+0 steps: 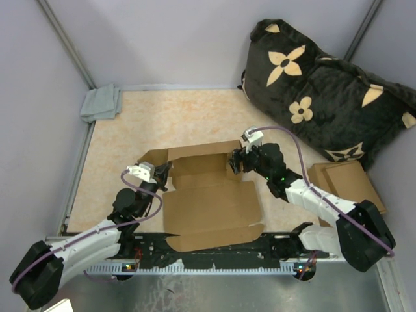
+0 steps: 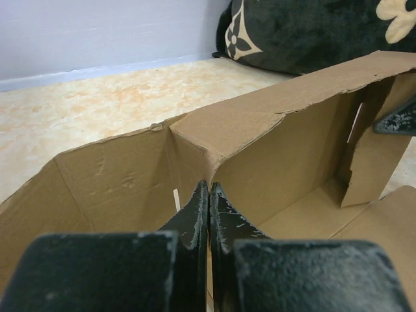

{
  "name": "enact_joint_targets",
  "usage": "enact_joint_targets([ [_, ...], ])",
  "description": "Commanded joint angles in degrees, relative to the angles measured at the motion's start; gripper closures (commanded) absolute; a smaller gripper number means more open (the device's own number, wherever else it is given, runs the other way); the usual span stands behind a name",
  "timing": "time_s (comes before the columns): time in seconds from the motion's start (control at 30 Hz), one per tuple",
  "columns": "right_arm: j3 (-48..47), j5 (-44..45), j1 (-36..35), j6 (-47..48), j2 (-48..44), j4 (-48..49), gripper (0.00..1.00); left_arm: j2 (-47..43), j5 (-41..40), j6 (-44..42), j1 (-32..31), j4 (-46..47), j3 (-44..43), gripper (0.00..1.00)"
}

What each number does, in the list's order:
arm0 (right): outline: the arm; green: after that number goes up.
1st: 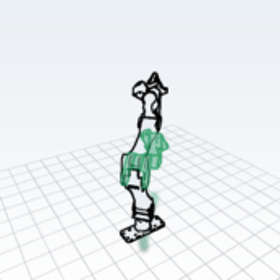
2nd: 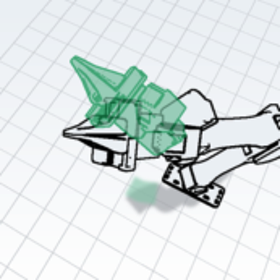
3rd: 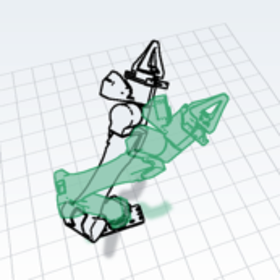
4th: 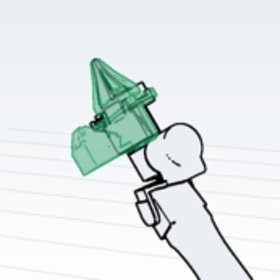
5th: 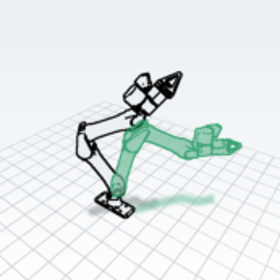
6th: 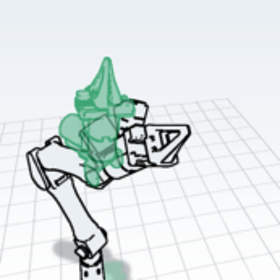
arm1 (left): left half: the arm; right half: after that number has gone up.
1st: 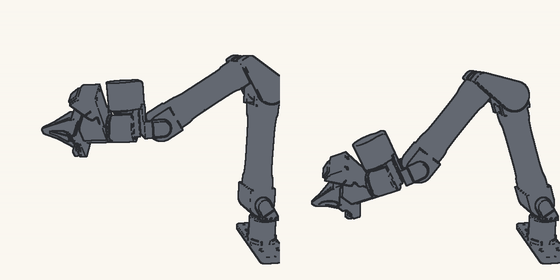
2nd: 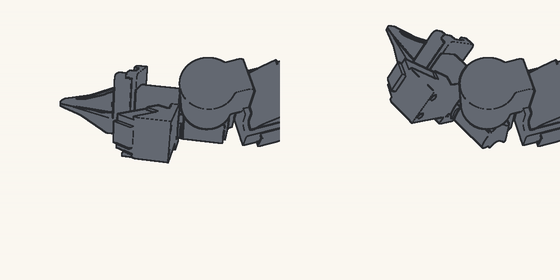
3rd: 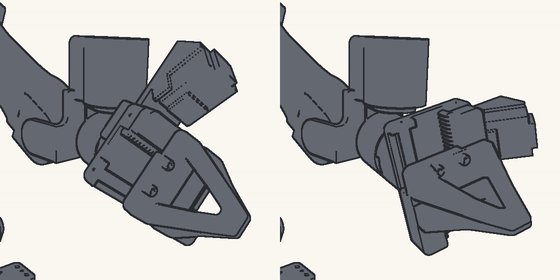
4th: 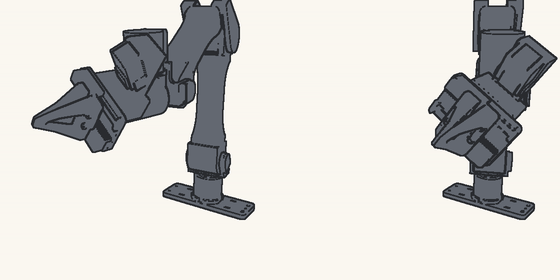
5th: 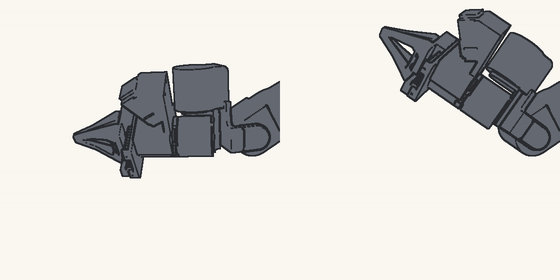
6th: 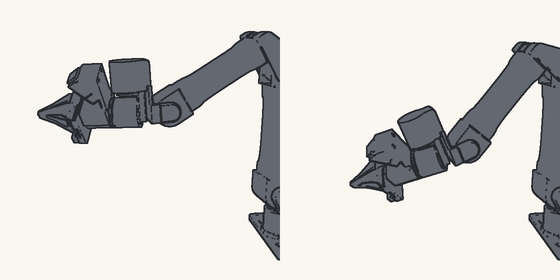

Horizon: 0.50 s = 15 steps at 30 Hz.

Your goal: Fold the paper box

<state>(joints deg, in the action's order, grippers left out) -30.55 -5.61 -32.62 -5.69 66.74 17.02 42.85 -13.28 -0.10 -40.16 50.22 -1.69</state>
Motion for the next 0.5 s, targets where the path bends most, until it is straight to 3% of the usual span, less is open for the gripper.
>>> enact_joint_targets([
  [0.0, -4.58, 5.55, -0.51, -0.80, 0.48, 2.92, 0.26, 0.13, 2.32, 0.04, -0.71, 1.29, 0.82, 1.00],
  [0.07, -4.11, 4.47, -0.51, -0.95, 0.75, 5.20, 0.26, 0.12, 2.37, 0.09, -0.78, 1.29, 0.82, 1.00],
  [0.13, -2.49, 2.05, -0.51, -1.02, 0.68, 9.97, 0.32, 0.28, 2.35, 0.05, -0.79, 1.29, 0.82, 1.00],
  [0.27, -3.58, 2.14, -0.51, -1.74, 1.92, 9.84, 0.70, 0.22, 2.20, -0.07, -0.88, 1.29, 0.83, 1.00],
  [0.3, -4.15, 2.06, -0.51, -1.71, 2.31, 8.77, 0.73, 0.11, 2.25, -0.08, -0.88, 1.29, 0.82, 1.00],
  [0.4, -4.35, 2.05, -0.51, -2.04, 2.79, 6.68, 0.77, 0.13, 2.57, 0.05, -0.97, 1.29, 0.65, 1.00],
  [0.47, -3.37, 1.98, -0.51, -2.23, 2.63, 5.85, 0.73, 0.17, 3.01, 0.27, -1.05, 1.29, 0.64, 1.00],
])
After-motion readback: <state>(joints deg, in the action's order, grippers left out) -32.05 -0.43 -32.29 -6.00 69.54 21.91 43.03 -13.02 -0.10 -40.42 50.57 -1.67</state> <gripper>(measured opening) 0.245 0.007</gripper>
